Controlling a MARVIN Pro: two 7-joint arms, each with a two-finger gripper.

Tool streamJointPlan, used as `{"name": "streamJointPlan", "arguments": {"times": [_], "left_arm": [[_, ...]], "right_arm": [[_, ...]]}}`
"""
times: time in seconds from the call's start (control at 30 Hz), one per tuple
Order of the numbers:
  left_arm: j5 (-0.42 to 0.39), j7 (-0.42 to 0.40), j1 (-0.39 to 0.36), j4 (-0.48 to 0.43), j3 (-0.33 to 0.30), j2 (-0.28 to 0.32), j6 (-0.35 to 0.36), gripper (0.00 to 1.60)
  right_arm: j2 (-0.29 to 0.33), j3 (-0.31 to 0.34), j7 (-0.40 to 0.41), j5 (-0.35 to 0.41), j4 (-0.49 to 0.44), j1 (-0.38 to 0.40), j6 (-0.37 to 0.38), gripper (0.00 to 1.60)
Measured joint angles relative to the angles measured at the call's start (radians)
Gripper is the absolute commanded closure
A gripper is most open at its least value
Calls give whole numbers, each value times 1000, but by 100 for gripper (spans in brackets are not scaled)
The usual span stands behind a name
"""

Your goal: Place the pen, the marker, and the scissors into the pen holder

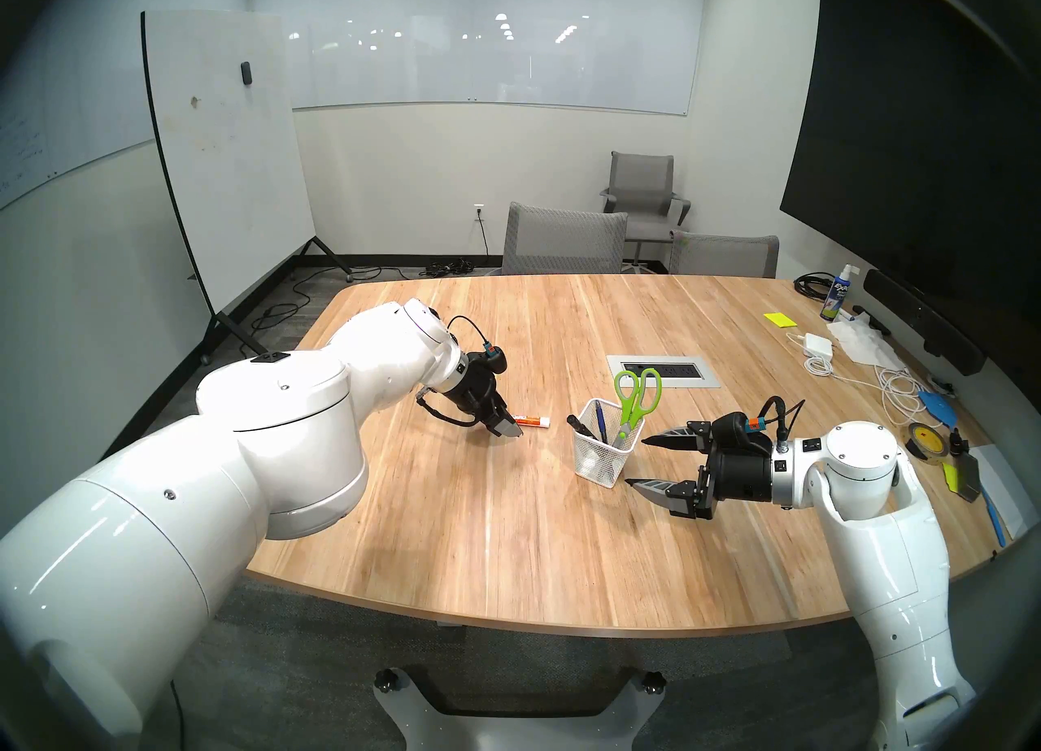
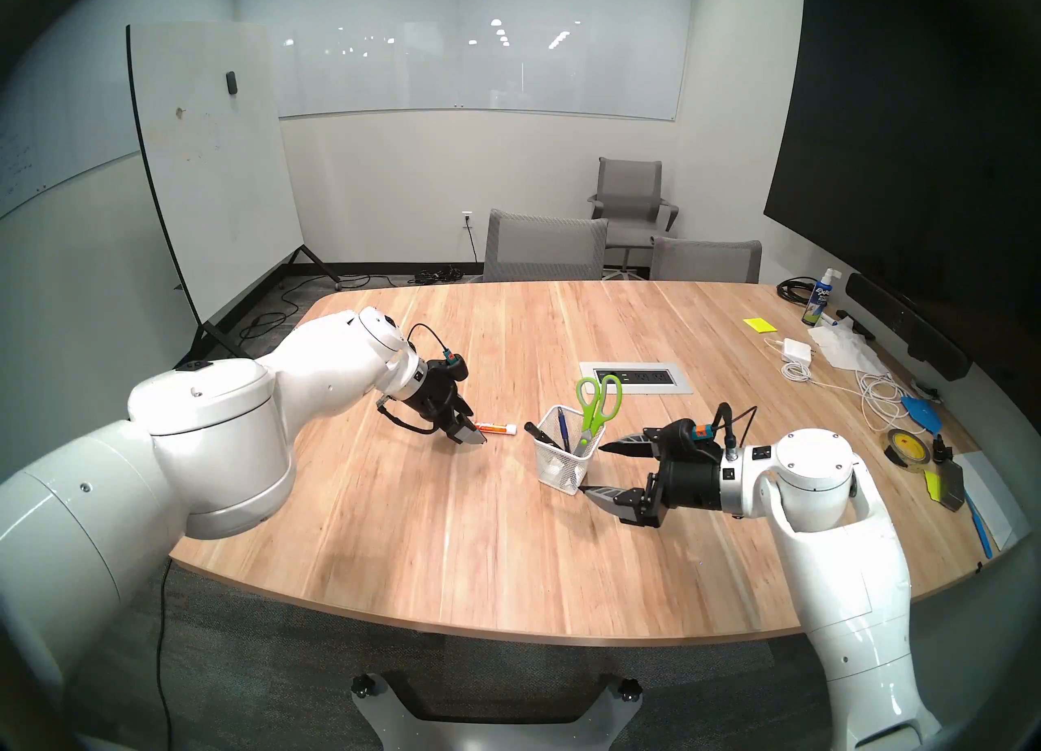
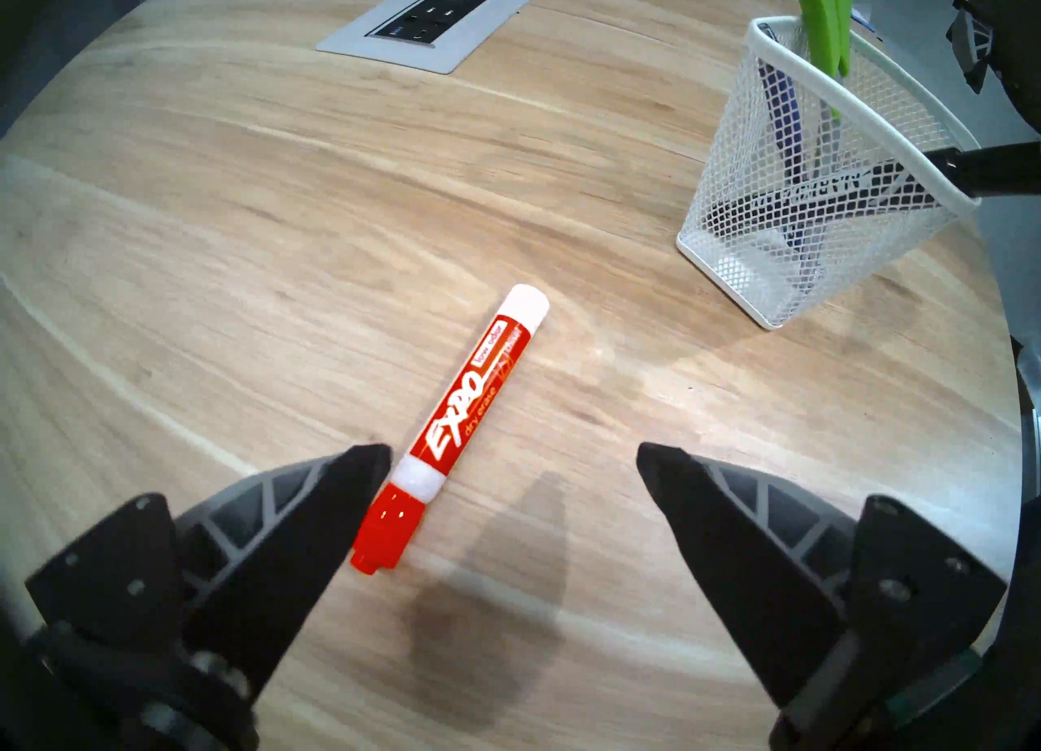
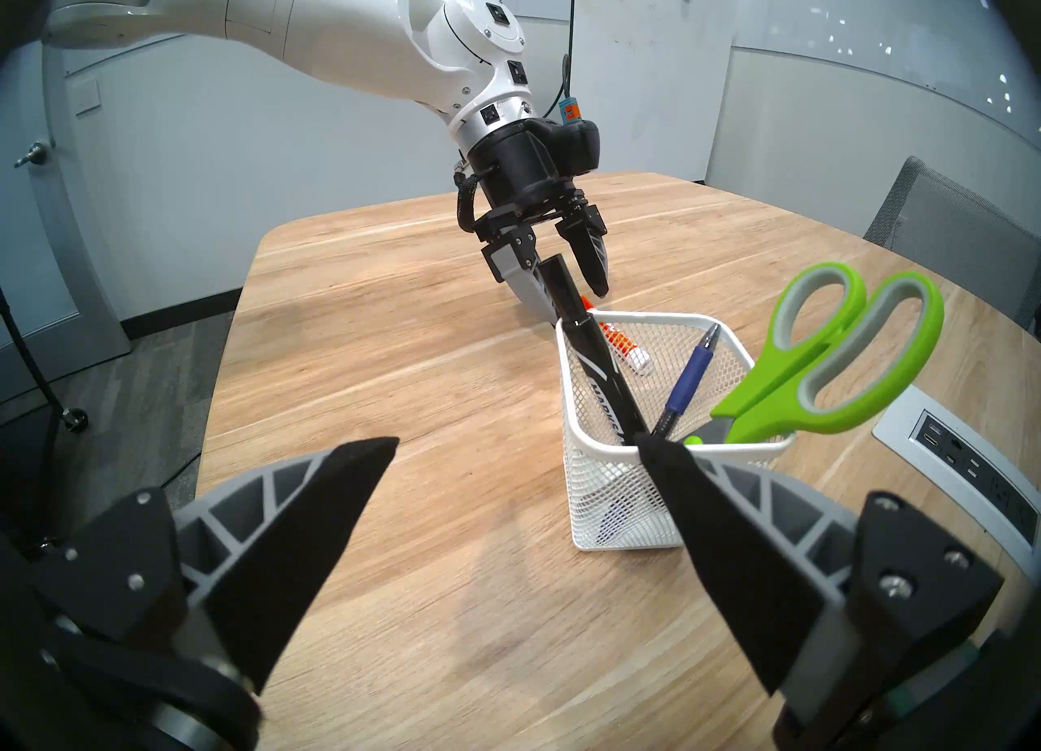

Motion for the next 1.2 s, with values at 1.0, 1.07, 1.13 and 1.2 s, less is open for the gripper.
{"name": "streamJointPlan", "arguments": {"times": [1.0, 1.07, 1.13, 1.2], "left_arm": [[-3, 65, 13, -6, -16, 20, -5, 26], [-4, 67, 14, -7, -18, 20, -5, 39], [-5, 69, 15, -8, -20, 19, -6, 61], [-5, 71, 16, -9, -22, 19, -6, 64]], "right_arm": [[-1, 1, 1, -1, 0, 0, 0, 0], [-1, 1, 1, -1, 0, 0, 0, 0], [-1, 1, 1, -1, 0, 0, 0, 0], [-1, 1, 1, -2, 0, 0, 0, 0]]}}
